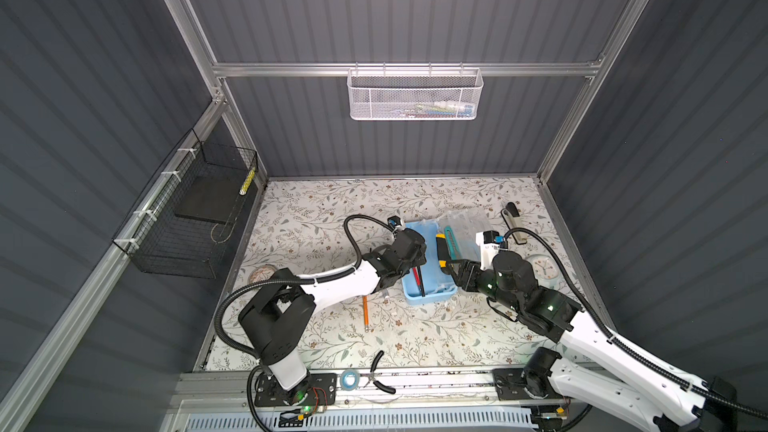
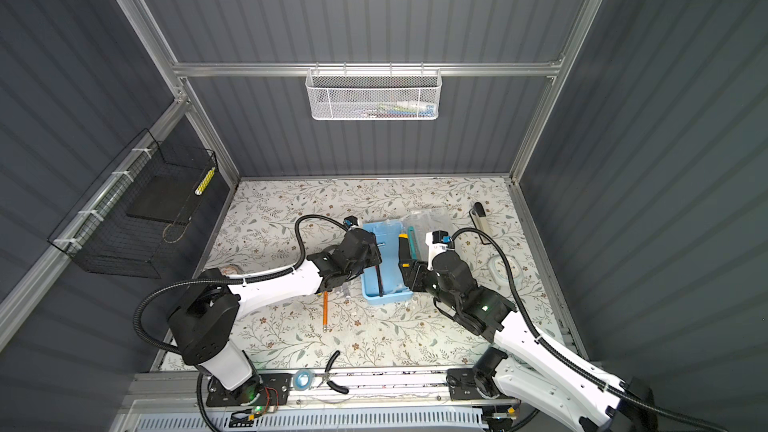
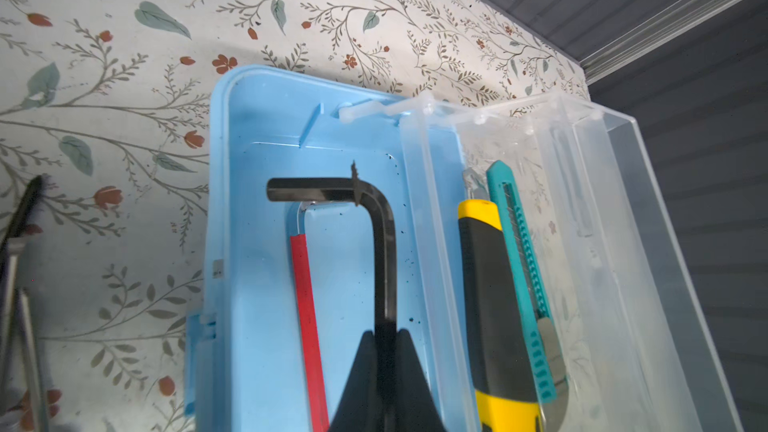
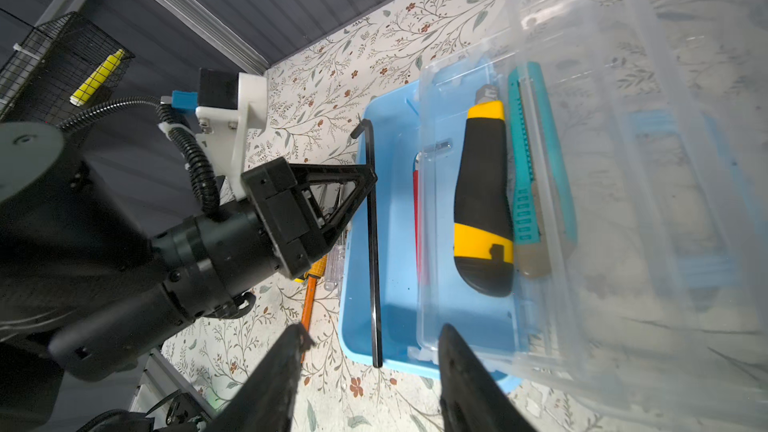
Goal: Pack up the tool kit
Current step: 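Lift the black hex key with the left gripper and carry it over the box, then lower the black hex key into the box beside the red one and release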
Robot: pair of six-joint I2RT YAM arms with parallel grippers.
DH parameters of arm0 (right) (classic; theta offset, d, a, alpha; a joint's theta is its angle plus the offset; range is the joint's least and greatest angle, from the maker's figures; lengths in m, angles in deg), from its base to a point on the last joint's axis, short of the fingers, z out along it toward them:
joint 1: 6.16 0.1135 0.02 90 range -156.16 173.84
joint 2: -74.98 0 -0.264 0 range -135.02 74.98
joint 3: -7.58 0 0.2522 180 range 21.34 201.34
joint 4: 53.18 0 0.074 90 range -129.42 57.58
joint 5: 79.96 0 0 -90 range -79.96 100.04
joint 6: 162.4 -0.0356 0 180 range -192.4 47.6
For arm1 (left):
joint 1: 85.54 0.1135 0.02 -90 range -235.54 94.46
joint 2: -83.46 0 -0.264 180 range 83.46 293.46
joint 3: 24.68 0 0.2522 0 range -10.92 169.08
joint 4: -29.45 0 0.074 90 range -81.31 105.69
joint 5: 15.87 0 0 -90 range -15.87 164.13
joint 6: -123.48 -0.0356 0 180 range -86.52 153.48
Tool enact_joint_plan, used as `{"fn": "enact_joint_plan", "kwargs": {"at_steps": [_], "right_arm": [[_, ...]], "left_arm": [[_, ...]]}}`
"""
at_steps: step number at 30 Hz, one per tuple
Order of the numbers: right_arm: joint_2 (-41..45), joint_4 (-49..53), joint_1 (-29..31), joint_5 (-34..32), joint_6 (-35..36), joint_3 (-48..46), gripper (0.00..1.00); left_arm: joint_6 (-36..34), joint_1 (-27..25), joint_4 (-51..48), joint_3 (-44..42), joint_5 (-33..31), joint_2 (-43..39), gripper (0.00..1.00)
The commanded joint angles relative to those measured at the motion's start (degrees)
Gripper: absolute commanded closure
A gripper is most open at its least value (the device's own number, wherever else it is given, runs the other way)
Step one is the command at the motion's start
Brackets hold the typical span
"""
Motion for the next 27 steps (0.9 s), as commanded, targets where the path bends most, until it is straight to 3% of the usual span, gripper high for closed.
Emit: {"fn": "enact_joint_plan", "kwargs": {"at_steps": [1,14,21,27], "right_arm": [[0.2,0.9,-0.3,-1.0,0.4,-0.8,0.47],[0.6,-0.5,-0.8,-1.3,0.1,-2.8,0.46],[0.6,-0.2,-0.8,-1.2,0.2,-2.6,0.39],[0.8,0.1,-0.8,-1.3,0.1,-2.5,0.35]], "left_arm": [[0.9,-0.3,-0.2,3.6,-1.1,3.0,1.00],[0.0,-0.2,-5.2,9.6,-3.7,10.7,1.00],[-0.9,-0.2,-7.1,11.3,-3.1,12.8,1.00],[-1.5,-0.2,-7.2,11.6,-3.1,12.6,0.75]]}}
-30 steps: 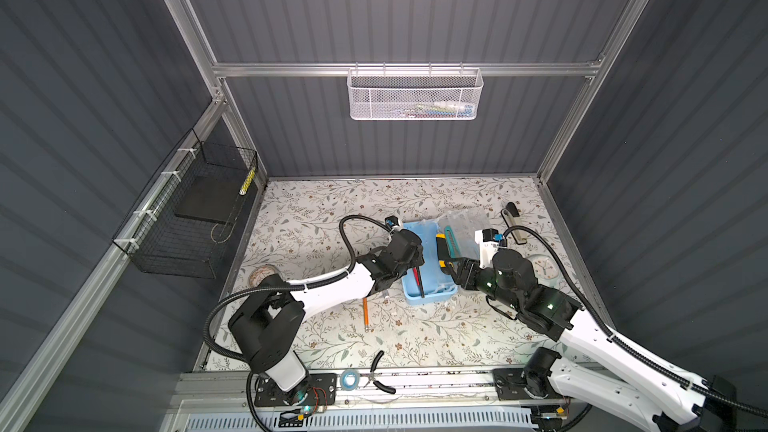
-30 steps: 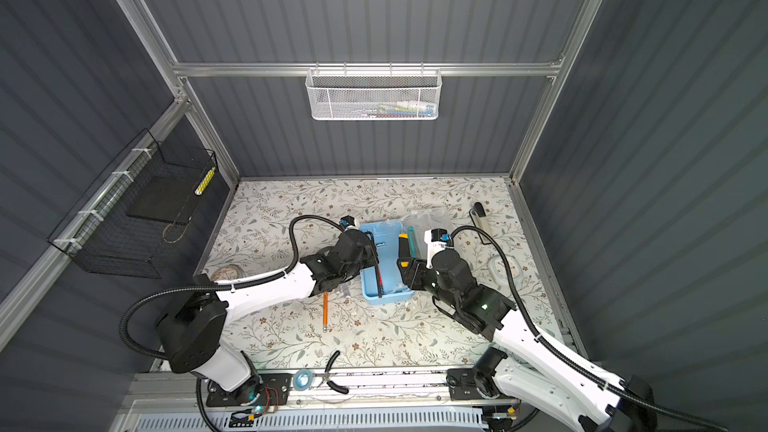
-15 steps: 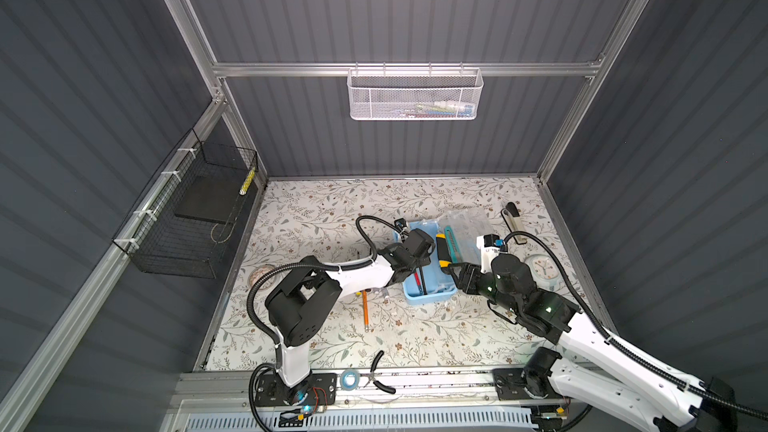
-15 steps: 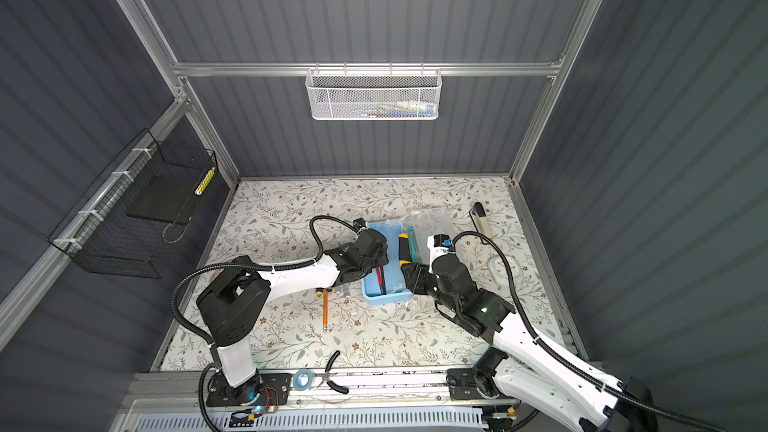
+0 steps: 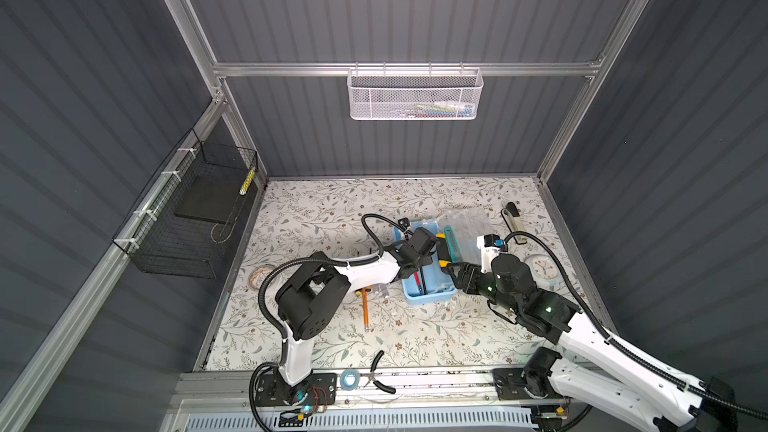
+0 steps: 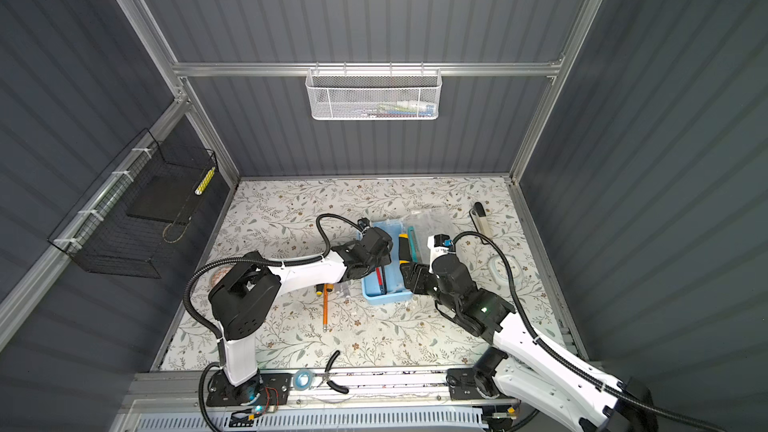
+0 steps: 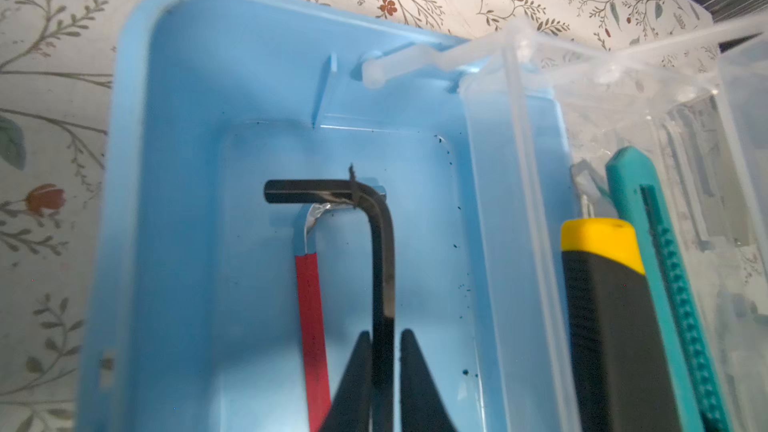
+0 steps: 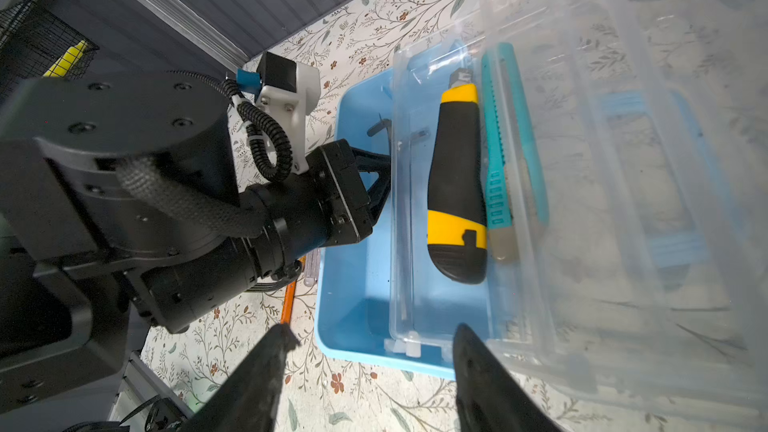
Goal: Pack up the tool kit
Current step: 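Lower the black hex key into the box beside the red one and release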
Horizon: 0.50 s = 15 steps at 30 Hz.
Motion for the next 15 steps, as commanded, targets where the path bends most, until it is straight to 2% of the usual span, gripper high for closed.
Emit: {"fn": "enact_joint_plan", "kwargs": {"at_steps": [1,3,10,15], "right_arm": [[0.5,0.3,-0.3,-0.7,0.4,-0.3,0.35],[0.5,0.3,-0.3,-0.7,0.5,-0.2,0.34],[0.3,0.9,-0.2,-0.4,1.4,1.0,0.34],[-0.2,1.7,-0.3,0.3,3.0,2.8,0.34]], "left_arm": [[-1.5,-0.2,-1.0,2.0,-1.0,0.3,0.74],[-1.8,-0.2,-0.9,2.3,-1.0,0.3,0.70],[-4.4,-0.2,-0.8,2.6,-1.1,-1.1,0.67],[-7.7,-0.2,-0.1,0.3,-1.1,-5.1,0.62]]}}
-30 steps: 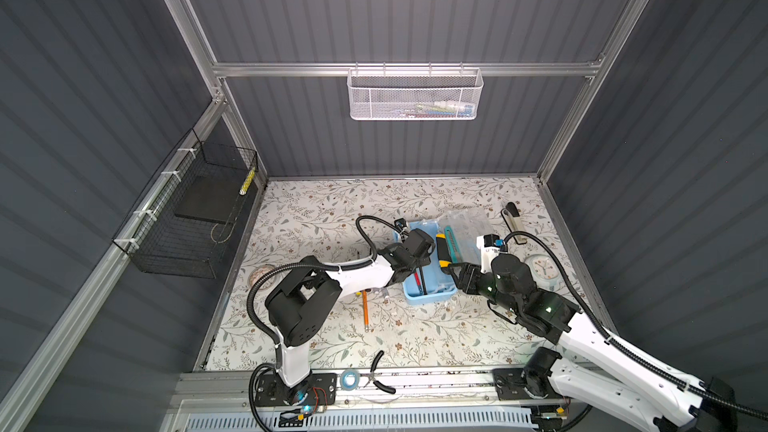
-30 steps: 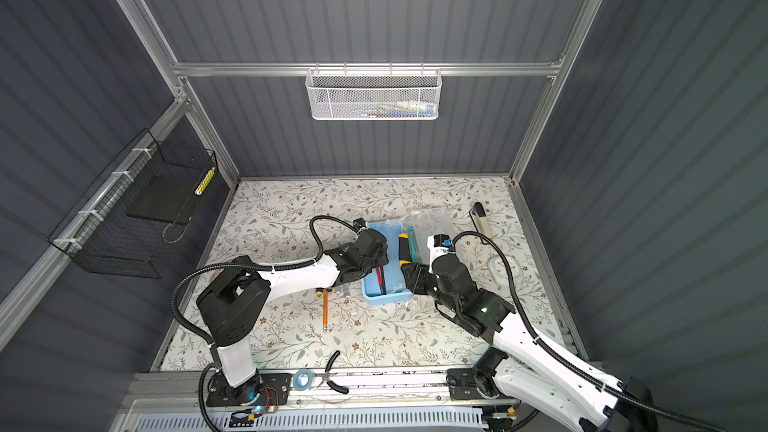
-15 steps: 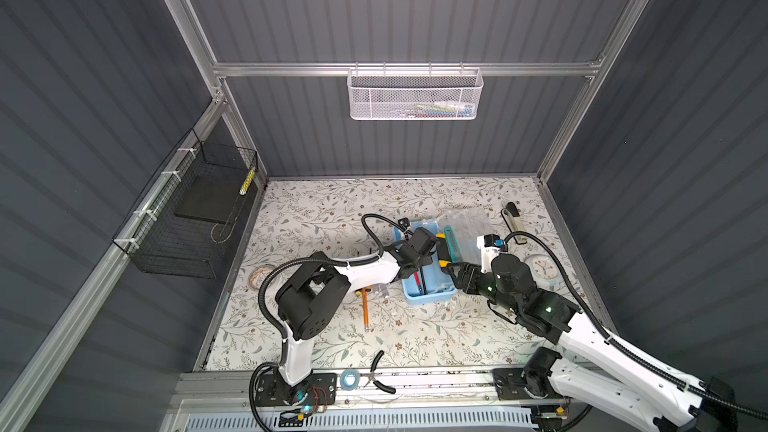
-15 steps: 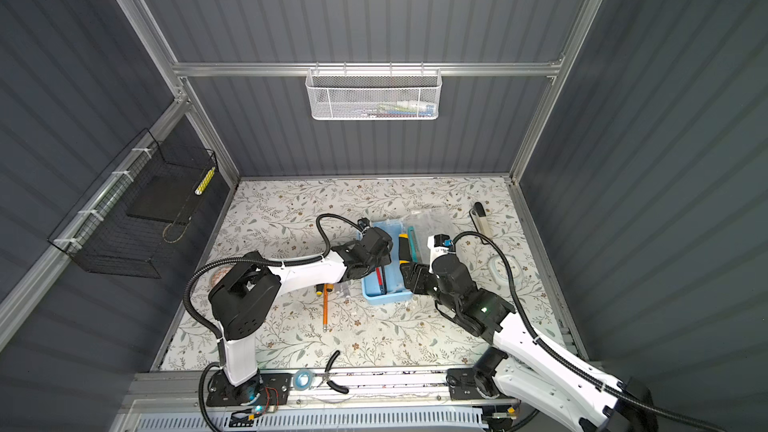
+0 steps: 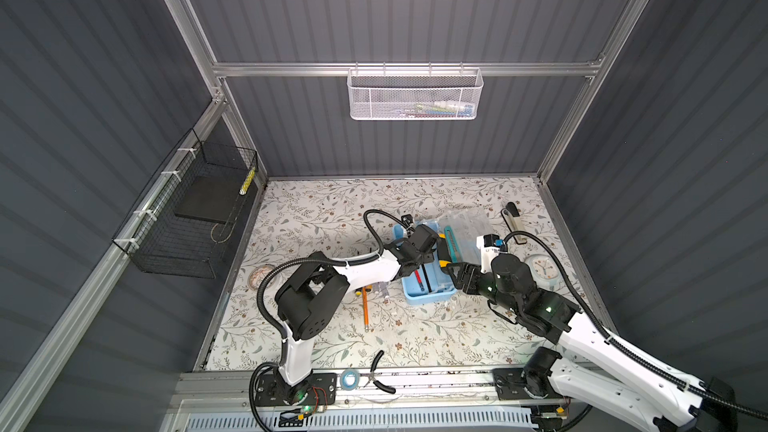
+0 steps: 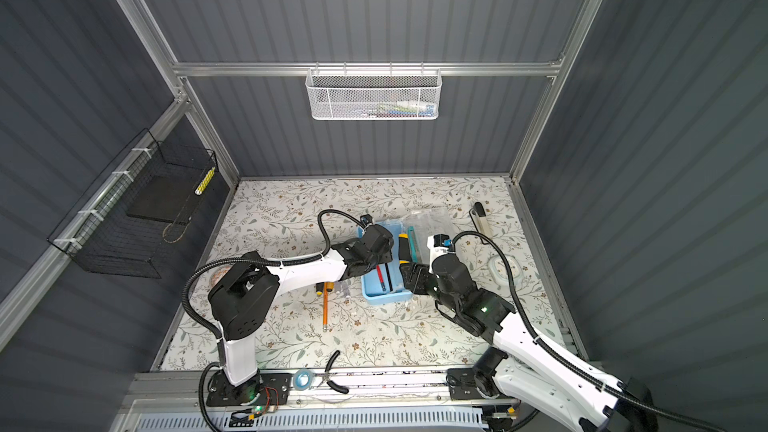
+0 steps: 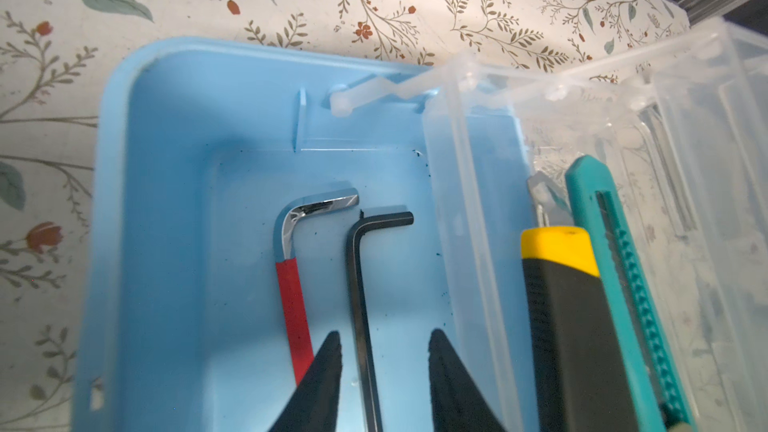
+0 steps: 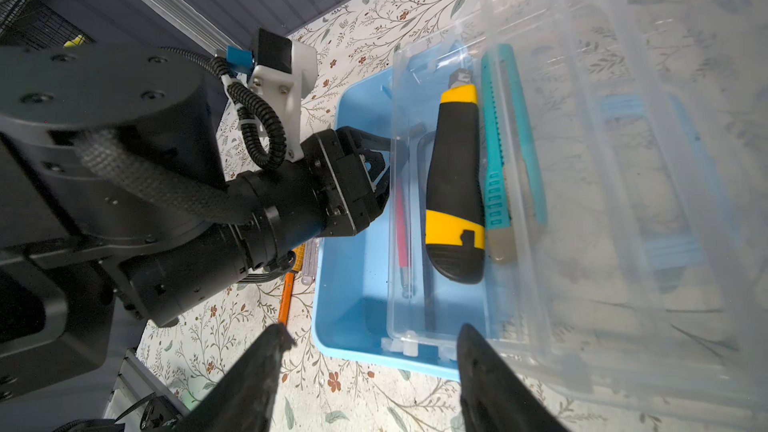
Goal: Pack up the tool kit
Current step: 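Lower the black hex key into the box beside the red one and release, then withdraw the left gripper from the box back over the remaining screwdrivers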
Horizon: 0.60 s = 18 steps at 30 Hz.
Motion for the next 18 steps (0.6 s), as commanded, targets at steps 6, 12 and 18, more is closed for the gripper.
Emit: {"fn": "enact_joint_plan", "kwargs": {"at_steps": [6,12,18], "right_arm": [[-2.0,0.8,-0.3,4.2,4.1,5.0,0.34],[-5.4,1.9,0.9,5.3,6.3,8.4,0.34],[-7.0,3.3,5.5,2.1,7.2,9.9,0.34]], "left_arm": [[-6.9,-0.2,-3.2,-5.1,-0.3,-11.8,0.59],[-9.2,-0.2,-7.4,-11.3,0.2,-20.5,0.50],[-9.4,-0.2,-14.4,-20.1,-4.0,-32.8,0.44]]}}
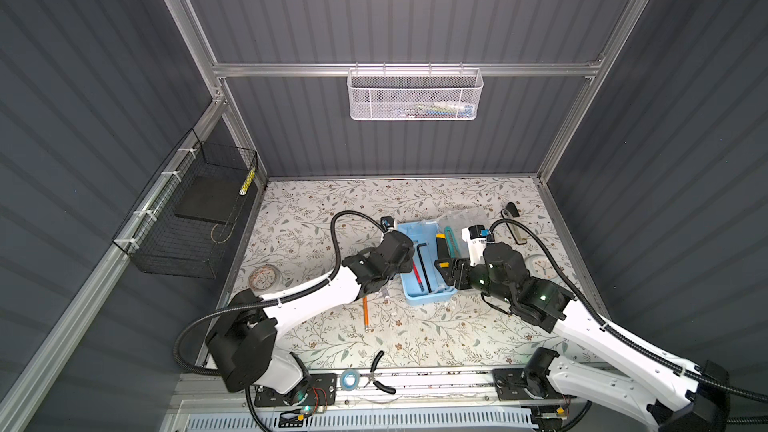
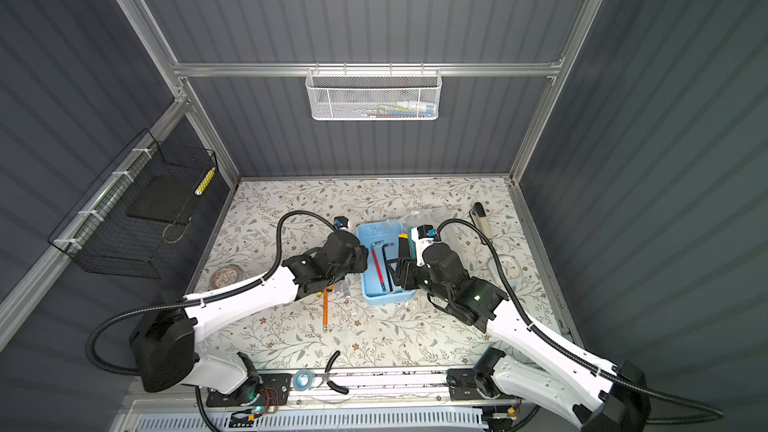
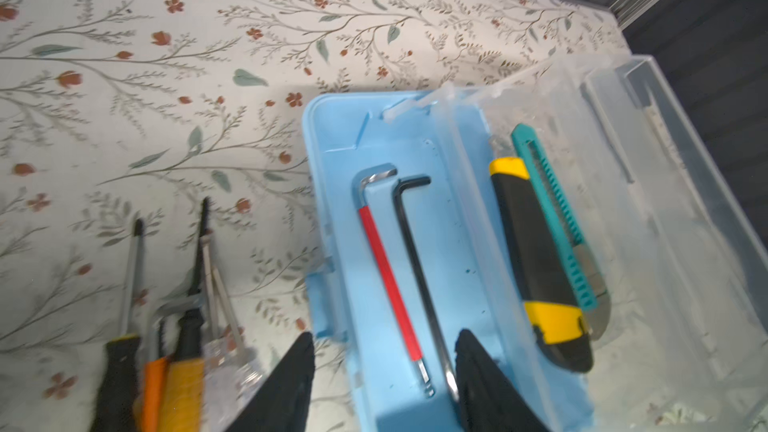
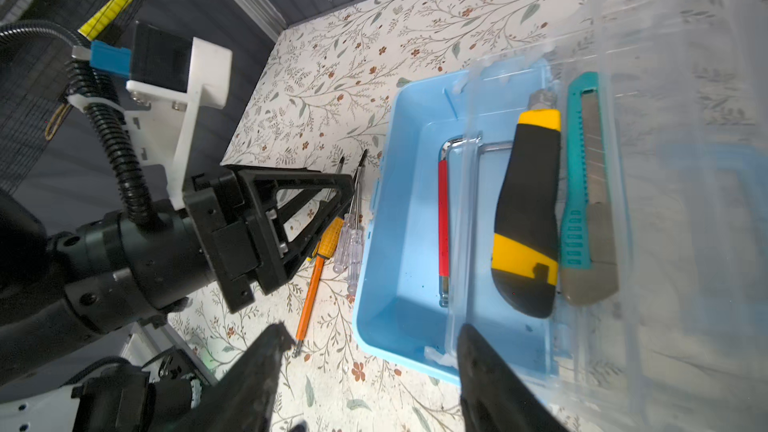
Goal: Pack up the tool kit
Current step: 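Withdraw the left gripper from the box back over the remaining screwdrivers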
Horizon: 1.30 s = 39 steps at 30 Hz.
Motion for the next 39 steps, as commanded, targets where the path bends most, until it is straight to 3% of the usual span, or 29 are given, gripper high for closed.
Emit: {"fn": "enact_joint_plan", "kwargs": {"at_steps": [1,11,17,22,31,39], "right_arm": [[-1.0,1.9,2.5,-2.1,1.3,1.9,0.34],[-5.2,1.9,6.1,-4.4,-1.4,2.5,0.34],[-6.1,2.5,7.3,-5.5,-2.3,2.7,0.35],[-6.1,1.8,8.2,-5.5,-3.2,1.4,0.35],[-7.1,1.1,8.9,-5.6,-2.9,1.0,0.35],[-7.2,1.0,9.0,-6.4,-3.3,0.4,0.35]], "left_arm": [[-1.1,-0.2,-7.8,-4.0,-3.6,-6.9,0.44],[1.6,-0.2,-15.1,-11.9,-9.3,-19.2,0.43],[1.6,-0.2,-17.3,-11.2,-9.8,-18.6,0.43],[5.4,-0.2,-15.3,-15.5,-6.0,-18.2,0.46],[9.3,-0.2,-15.3,-19.1,-5.3,-17.3,0.48],[7.7,-0.2,-10.1,-19.9,-3.4,-12.4,0.54]]}}
